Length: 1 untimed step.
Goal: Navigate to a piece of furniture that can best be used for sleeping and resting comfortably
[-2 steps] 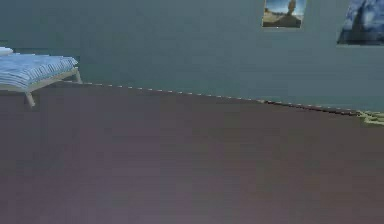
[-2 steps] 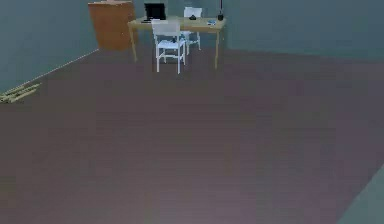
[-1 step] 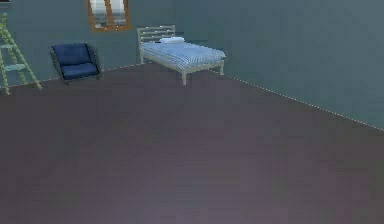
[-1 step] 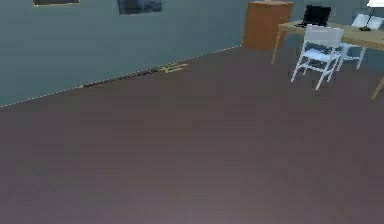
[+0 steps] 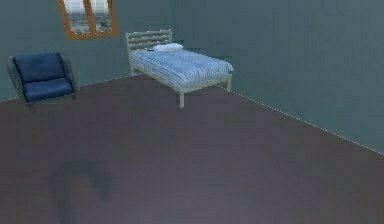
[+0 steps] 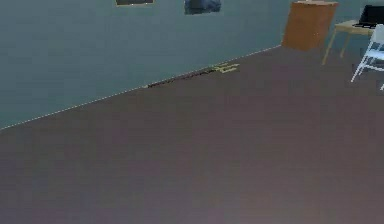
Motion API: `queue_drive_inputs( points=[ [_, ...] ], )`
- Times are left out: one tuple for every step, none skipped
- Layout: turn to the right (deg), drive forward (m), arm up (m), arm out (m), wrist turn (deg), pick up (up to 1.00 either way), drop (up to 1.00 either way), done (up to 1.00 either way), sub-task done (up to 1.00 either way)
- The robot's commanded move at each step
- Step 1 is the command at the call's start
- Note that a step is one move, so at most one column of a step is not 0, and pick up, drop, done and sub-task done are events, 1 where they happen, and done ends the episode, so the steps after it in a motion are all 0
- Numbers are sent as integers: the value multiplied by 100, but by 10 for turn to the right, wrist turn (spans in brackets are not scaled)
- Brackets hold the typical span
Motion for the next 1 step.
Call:
queue_drive_inputs(
  points=[
    [0,100,0,0,0,0,0,0,0]
  ],
)
